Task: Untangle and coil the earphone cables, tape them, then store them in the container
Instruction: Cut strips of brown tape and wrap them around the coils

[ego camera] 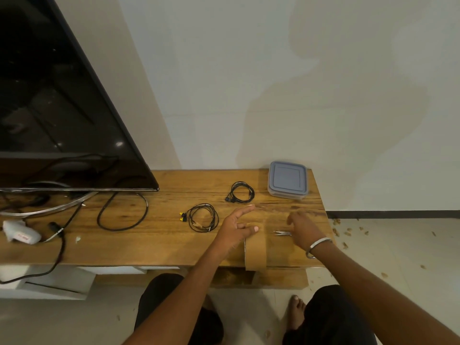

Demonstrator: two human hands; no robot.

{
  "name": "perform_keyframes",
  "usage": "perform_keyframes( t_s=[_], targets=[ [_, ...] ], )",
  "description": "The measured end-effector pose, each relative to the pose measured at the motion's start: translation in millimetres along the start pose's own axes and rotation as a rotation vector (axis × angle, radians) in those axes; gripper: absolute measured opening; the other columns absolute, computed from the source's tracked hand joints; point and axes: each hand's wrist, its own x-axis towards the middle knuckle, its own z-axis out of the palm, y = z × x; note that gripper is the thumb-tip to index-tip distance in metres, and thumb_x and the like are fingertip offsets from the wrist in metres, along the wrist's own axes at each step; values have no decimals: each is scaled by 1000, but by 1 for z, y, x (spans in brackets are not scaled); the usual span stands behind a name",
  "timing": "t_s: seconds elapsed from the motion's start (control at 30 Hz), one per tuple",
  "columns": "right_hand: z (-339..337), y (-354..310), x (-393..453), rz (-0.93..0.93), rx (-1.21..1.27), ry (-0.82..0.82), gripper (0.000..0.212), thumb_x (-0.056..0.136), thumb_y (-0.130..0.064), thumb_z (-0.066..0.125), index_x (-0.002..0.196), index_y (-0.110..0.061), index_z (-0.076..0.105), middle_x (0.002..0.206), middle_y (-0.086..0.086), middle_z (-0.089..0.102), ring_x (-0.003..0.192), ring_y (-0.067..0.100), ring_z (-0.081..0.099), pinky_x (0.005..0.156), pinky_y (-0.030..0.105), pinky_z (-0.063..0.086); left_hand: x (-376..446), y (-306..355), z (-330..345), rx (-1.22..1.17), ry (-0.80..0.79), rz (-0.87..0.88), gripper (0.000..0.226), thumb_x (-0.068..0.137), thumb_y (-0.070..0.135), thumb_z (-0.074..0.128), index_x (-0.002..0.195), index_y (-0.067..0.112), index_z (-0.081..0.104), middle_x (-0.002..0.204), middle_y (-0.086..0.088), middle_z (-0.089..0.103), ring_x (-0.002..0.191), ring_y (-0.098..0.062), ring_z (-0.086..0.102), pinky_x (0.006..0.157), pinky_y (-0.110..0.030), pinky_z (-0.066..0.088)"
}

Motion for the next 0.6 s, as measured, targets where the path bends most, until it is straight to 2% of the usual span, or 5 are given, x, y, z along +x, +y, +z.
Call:
perform_keyframes(
  t_s=[0.07,0.17,0.3,0.47,0.6],
  targets=[
    [2,-17,-7,-143,192,-111,36,82,-9,64,117,-13,54,119,5,52,104,18,54,86,21,43,1,0,0,6,17,-5,55,82,11,75,129,34,58,142,18,48,125,-14,53,109,-34,42],
    [9,-38,-15,-210,344,-283,47,81,-13,68,124,-13,49,119,3,56,107,18,55,88,26,47,0,1,0,-7,53,-15,55,82,10,75,128,34,59,141,16,49,121,-12,55,107,-32,43],
    [20,-49,-17,-149,475,-219,34,88,-7,59,120,-10,50,107,5,61,93,16,57,67,10,47,-8,4,-5,-52,47,-27,60,80,4,75,130,32,58,140,16,49,113,-1,55,92,-19,48],
    [29,-53,-14,-175,435,-127,14,89,-9,55,102,-9,60,100,7,68,92,22,63,81,34,50,-14,7,-5,-79,7,-13,63,80,-5,71,133,23,56,141,13,48,104,10,60,80,-13,50],
    [20,-42,-12,-211,366,-73,3,91,-19,57,93,-18,55,90,1,62,84,19,58,71,27,40,-12,4,-10,-126,32,0,62,83,-5,69,135,24,53,141,11,51,110,-9,65,88,-23,54]
  ],
)
